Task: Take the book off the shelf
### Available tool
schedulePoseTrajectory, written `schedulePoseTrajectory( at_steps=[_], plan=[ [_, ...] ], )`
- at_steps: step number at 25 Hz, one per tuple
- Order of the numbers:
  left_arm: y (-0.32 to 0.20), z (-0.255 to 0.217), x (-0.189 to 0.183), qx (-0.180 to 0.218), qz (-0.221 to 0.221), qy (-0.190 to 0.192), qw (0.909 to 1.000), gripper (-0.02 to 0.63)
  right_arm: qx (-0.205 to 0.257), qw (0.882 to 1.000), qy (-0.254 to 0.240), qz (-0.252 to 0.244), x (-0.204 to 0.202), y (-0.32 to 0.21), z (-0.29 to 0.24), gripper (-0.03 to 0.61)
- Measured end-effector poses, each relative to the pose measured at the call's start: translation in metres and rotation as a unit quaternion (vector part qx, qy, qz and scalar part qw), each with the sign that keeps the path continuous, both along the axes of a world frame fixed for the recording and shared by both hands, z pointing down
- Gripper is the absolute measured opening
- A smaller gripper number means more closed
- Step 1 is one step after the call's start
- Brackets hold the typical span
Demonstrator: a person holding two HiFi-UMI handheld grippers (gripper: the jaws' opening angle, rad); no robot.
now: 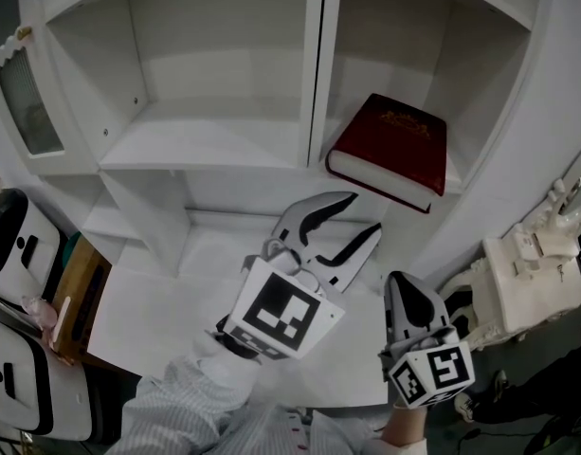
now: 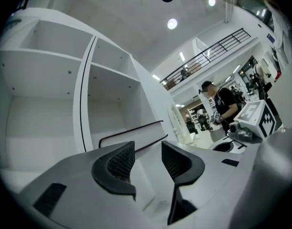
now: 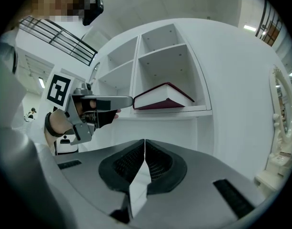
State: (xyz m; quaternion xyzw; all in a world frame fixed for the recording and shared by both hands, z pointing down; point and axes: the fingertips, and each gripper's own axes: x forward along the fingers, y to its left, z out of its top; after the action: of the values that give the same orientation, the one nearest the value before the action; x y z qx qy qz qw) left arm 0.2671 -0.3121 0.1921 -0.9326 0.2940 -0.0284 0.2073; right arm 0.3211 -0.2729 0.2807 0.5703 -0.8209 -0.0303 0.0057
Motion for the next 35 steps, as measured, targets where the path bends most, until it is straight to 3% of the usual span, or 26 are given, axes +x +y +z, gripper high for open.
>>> schedulePoseTrajectory(
  at_steps=[11,16,23,26,32,35],
  plan=[
    [-0.014,-0.018,0.008,0.068,-0.015,-0.055,0.9960,0.287,-0.011,1.000,0.008,0.000,-0.001,-0.004,0.003,0.015],
    [-0.015,-0.018,0.018,0.125,-0.027,-0.119,0.9847,0.316,-0.011,1.000,0.008,0.001,0.000,-0.004,0.003,0.015],
    [-0.019,-0.020,0.034,0.176,-0.032,-0.161,0.9705,0.356,-0.012,1.000,0.002,0.007,0.006,-0.003,0.006,0.015],
    [-0.025,-0.021,0.039,0.207,-0.046,-0.190,0.9586,0.368,-0.013,1.000,-0.001,0.011,0.009,-0.002,0.007,0.015],
    [-0.035,-0.014,0.057,0.262,-0.049,-0.271,0.9248,0.373,-0.015,1.000,-0.004,0.017,0.014,-0.002,0.008,0.015],
    [-0.040,-0.010,0.065,0.270,-0.040,-0.290,0.9173,0.371,-0.017,1.000,-0.005,0.018,0.015,-0.002,0.009,0.015]
  ],
)
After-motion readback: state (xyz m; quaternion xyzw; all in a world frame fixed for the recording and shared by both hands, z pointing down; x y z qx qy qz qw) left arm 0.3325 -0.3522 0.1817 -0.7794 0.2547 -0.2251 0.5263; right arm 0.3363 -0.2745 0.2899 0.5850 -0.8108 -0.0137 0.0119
